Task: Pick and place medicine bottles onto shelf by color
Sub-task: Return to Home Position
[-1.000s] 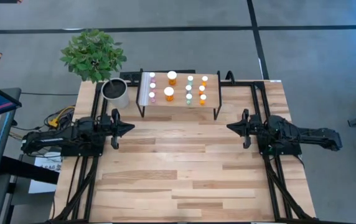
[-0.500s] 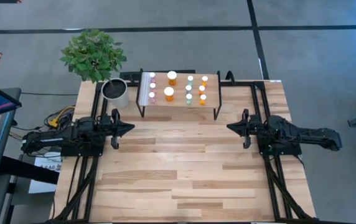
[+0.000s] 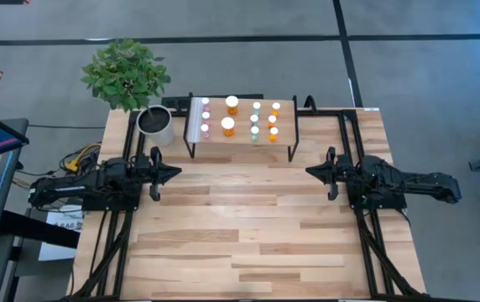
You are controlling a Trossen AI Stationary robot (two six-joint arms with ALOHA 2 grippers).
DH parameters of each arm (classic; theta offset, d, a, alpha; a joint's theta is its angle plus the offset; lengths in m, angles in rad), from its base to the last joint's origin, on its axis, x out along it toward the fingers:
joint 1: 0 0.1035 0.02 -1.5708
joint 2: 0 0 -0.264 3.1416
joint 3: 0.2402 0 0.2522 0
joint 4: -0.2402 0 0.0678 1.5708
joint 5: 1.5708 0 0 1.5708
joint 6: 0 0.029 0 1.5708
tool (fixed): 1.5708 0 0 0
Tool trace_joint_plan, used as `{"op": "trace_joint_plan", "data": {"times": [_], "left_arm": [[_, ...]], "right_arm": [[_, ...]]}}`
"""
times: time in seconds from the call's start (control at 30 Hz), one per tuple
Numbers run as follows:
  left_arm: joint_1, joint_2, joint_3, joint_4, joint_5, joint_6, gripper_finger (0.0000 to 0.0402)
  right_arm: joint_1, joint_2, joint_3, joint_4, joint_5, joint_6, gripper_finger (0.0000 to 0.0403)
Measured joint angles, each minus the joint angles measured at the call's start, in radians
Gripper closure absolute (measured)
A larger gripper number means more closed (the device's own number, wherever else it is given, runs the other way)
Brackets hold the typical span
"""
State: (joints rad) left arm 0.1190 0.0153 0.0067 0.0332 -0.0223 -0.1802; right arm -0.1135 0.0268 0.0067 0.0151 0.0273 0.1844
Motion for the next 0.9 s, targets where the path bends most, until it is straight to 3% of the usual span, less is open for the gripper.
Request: {"op": "trace_joint_plan", "data": {"times": [0.9], "left_arm": [[0.000,0.000,0.000,0.000,0.000,0.000,0.0401]], "right_arm": [[0.000,0.000,0.000,0.000,0.000,0.000,0.0376]]}}
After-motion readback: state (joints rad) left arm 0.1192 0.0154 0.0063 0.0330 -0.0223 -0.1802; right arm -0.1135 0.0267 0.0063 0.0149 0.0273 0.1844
